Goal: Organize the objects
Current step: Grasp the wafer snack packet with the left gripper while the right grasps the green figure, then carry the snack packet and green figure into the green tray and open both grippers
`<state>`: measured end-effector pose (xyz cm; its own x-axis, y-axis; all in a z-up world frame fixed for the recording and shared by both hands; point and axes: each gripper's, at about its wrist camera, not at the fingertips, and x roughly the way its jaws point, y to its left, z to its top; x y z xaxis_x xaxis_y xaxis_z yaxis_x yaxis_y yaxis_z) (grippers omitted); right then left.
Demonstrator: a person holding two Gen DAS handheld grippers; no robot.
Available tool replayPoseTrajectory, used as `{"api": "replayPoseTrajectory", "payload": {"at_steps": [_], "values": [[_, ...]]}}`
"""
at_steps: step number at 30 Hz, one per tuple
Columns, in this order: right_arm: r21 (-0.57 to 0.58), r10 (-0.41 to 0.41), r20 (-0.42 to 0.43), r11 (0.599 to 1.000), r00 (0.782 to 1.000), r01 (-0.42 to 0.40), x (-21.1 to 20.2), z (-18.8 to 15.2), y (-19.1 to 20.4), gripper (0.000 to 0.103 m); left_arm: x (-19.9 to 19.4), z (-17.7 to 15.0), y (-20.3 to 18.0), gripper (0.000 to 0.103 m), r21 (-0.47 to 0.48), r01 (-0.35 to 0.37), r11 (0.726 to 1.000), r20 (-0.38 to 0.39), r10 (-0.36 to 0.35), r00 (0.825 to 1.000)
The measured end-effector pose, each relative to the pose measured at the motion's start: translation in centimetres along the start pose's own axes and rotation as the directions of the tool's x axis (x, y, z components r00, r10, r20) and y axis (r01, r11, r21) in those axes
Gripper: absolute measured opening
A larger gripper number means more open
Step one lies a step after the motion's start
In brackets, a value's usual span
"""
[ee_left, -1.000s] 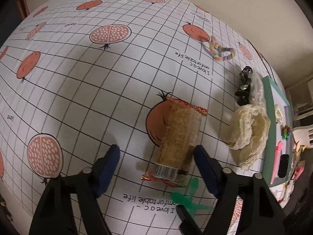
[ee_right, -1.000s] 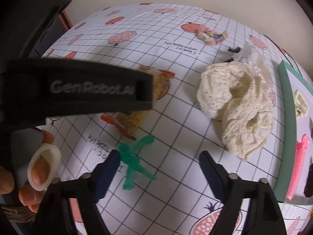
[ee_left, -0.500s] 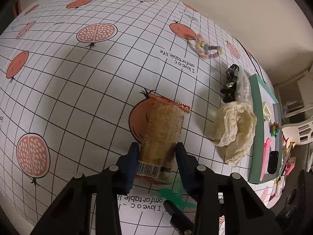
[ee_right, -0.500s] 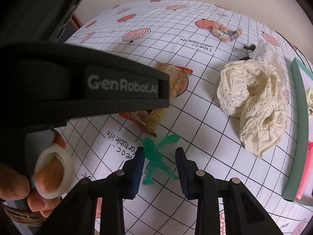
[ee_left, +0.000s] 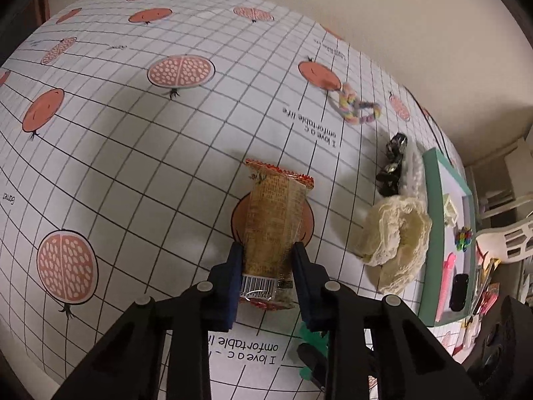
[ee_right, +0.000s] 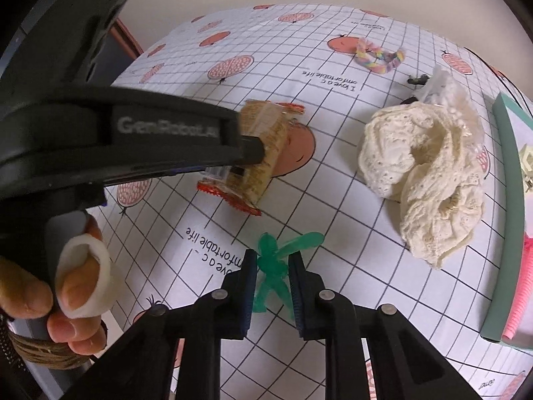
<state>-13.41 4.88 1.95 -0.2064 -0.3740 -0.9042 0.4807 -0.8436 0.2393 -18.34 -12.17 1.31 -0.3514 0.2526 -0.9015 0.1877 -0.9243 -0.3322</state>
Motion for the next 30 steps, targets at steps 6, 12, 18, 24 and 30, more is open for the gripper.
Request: {"api": "replayPoseTrajectory", "payload": {"at_steps": [6, 12, 18, 24, 30], "values": [[0.03, 0.001, 0.079, 1.0, 0.997, -0.003, -2.1, 0.2, -1.7, 0.021, -1.8, 0.5, 0.2, 0.03, -0.026, 0.023, 0.999, 0.082, -0.021, 0.996], [0.06, -0.016, 0.145, 0.998, 0.989, 0.007, -4.4, -1.0, -1.6, 0.021, -3.5, 0.9, -0.2, 0.03, -0.035, 0.065, 0.997, 0.175, -0.058, 0.983], [0.11, -0.059, 0.186, 0.993, 0.981, 0.039, -4.7, 0.9, -1.8, 0.021, -4.8, 1.0, -1.2, 0.03, -0.023, 0.098, 0.995, 0.239, -0.09, 0.967], [0.184, -0.108, 0.208, 0.98, 0.972, 0.07, -6.4, 0.1, -5.0, 0.021, -4.8, 0.6, -2.5, 0.03, -0.013, 0.132, 0.991, 0.243, -0.125, 0.962], [0.245, -0.144, 0.22, 0.965, 0.965, 0.089, -7.9, -0.6, -7.8, 0.021, -4.7, 0.0, -4.8, 0.03, 0.013, 0.16, 0.987, 0.235, -0.159, 0.959]]}}
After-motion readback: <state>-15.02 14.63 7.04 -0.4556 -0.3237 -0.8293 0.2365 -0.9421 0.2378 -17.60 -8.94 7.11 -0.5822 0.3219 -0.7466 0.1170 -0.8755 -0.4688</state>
